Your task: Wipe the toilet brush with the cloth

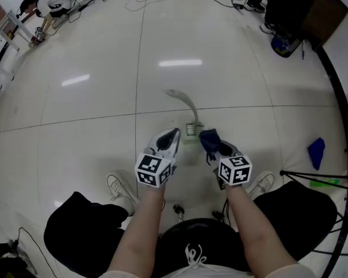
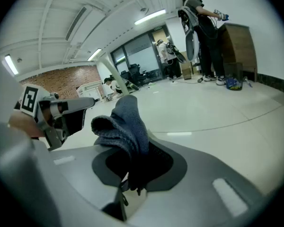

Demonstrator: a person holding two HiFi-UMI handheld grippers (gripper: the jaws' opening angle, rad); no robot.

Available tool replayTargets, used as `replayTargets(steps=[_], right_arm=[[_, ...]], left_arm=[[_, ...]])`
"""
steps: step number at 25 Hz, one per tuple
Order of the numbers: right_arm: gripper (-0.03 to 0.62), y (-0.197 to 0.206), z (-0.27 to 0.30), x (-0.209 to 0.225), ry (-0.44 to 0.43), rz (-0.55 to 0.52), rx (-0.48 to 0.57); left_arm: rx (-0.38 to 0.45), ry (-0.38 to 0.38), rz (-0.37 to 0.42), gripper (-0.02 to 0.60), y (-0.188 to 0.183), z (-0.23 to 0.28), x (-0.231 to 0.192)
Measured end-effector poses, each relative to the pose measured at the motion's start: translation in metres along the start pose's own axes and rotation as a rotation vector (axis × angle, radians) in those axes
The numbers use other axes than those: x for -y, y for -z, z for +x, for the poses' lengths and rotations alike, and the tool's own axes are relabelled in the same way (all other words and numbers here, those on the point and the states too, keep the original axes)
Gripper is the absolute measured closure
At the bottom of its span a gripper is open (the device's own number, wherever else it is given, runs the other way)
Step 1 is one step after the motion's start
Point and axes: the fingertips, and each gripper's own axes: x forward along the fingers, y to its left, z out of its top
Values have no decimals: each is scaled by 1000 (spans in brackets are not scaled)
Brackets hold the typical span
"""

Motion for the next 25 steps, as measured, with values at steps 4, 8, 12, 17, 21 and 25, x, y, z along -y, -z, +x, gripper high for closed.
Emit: replayTargets(steps=[4,8,12,17,21,25], right_arm=[[525,33,45,-10,-61,21,-64],[524,59,82,-26,-132,51,-117],[523,77,103,-45,-219,75,-181],[523,75,132,-43,-255,268,-181],[520,77,132,-39,-263,405,-191],[517,83,131,-31,-262,427,-207]], left_arm=[[-20,21,-38,575,22,32,-21],[-35,26,-94,575,47,54,-36],[-111,44,-106,575,79,68,-34],[-170,68,-72,575,95,82,-42],[-146,82,-121,575,94,83,-40],[-157,79,-161,575,102,85,-39]])
